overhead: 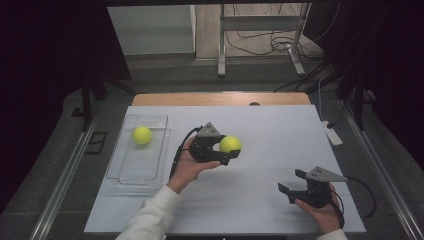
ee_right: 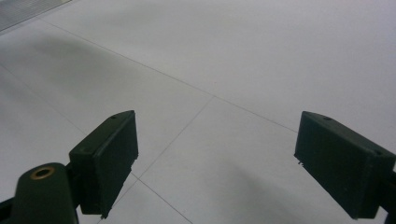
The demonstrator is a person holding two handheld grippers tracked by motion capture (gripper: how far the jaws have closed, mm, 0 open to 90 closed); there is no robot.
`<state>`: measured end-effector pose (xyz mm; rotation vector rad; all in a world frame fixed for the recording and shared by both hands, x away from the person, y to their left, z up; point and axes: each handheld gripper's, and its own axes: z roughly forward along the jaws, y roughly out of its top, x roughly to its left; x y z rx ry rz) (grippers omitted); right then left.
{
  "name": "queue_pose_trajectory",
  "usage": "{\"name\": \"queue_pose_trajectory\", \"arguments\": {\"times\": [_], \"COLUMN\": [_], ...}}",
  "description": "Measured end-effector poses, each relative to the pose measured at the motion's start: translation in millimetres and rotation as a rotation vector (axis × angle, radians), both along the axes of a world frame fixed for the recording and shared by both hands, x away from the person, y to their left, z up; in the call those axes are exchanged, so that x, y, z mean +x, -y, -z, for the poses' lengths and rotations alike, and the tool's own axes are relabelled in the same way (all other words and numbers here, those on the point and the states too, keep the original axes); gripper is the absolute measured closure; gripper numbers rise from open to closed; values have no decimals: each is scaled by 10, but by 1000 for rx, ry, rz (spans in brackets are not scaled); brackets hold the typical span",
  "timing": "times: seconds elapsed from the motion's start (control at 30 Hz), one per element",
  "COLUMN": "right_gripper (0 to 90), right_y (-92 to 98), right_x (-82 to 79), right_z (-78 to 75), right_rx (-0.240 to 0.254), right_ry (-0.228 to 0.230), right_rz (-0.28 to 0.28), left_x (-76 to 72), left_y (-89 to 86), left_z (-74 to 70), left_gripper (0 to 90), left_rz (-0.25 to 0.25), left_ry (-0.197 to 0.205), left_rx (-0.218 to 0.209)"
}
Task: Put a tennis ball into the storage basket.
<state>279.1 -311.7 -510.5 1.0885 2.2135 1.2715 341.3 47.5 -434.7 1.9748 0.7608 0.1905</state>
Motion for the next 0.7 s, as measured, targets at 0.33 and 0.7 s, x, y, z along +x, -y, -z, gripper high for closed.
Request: {"name": "queue_pose_trajectory", "arguments": {"times": [0.33,0.7], "right_gripper": [135,135], "right_y": [1,5], "right_x": [2,1], "right_z": [0,0], "right_rx": [-3,-1], "right_ry": [-1,-1], "right_rz": [3,7], "left_x": [-47,-120], "left_y": [-111,-226], "left_z": [-38,-40], "left_gripper": [271,271], "left_rz": [-24,-39], "left_ry": [12,16], "left_rx": [-8,-8]}}
